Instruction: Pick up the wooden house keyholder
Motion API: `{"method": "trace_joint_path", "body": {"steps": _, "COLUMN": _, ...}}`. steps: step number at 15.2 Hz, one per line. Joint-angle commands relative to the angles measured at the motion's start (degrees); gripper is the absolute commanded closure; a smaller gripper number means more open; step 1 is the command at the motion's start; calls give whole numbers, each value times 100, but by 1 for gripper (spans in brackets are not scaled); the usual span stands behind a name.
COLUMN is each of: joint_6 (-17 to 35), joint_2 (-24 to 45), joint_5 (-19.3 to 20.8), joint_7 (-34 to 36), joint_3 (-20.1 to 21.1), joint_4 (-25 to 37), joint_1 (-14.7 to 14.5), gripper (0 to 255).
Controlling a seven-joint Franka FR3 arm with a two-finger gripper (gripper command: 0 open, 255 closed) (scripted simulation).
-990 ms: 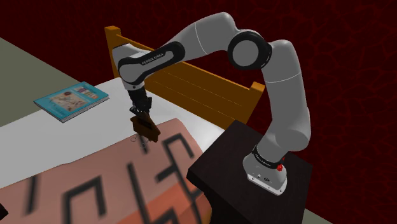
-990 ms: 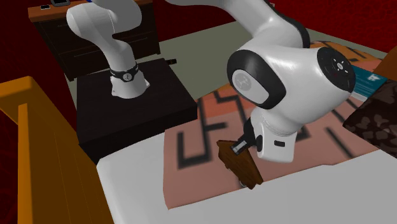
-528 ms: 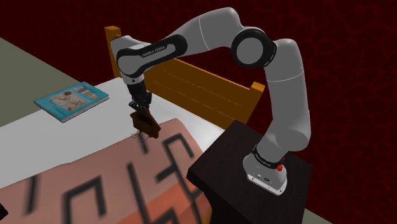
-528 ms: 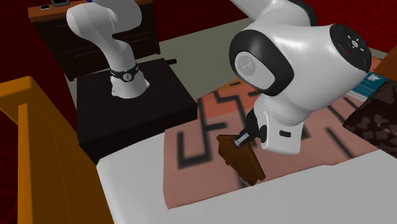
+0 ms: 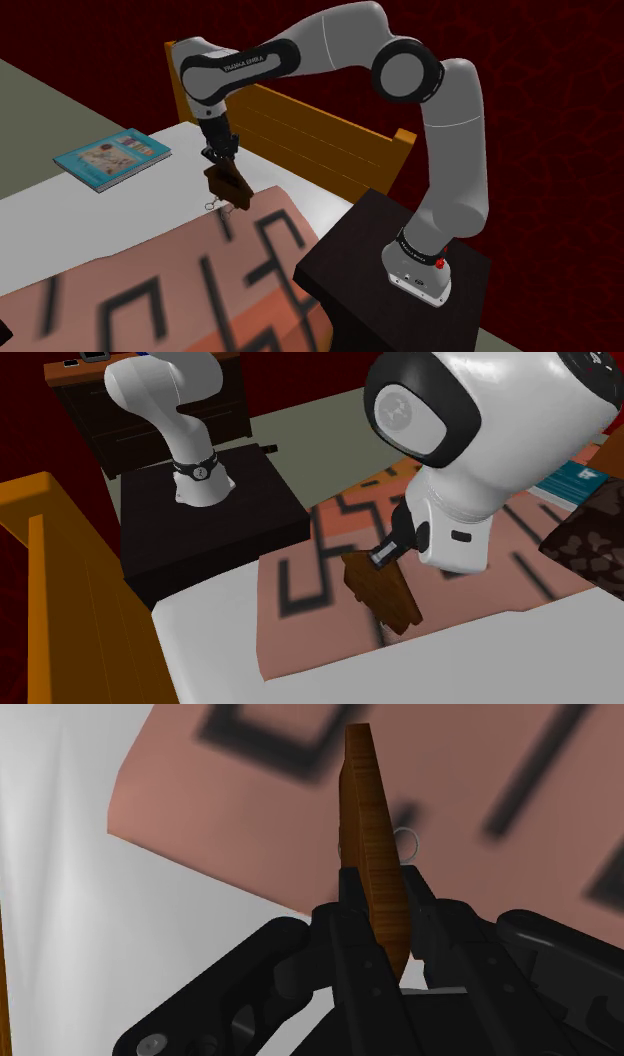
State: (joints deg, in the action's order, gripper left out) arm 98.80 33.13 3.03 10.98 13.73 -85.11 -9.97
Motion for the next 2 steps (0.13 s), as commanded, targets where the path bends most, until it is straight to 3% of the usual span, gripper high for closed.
{"method": "trace_joint_path", "body": {"steps": 1, "joint_6": -88, "joint_2": -13, "joint_5": -4, "joint_7": 2, "joint_3": 3, "joint_4": 76, "joint_1": -4, "gripper": 255}}
{"method": "trace_joint_path", "body": {"steps": 2, "joint_6": -88, "joint_2": -12, "joint_5": -4, "joint_7": 3, "joint_3": 3, "joint_4": 77, "joint_1": -4, "gripper": 255}}
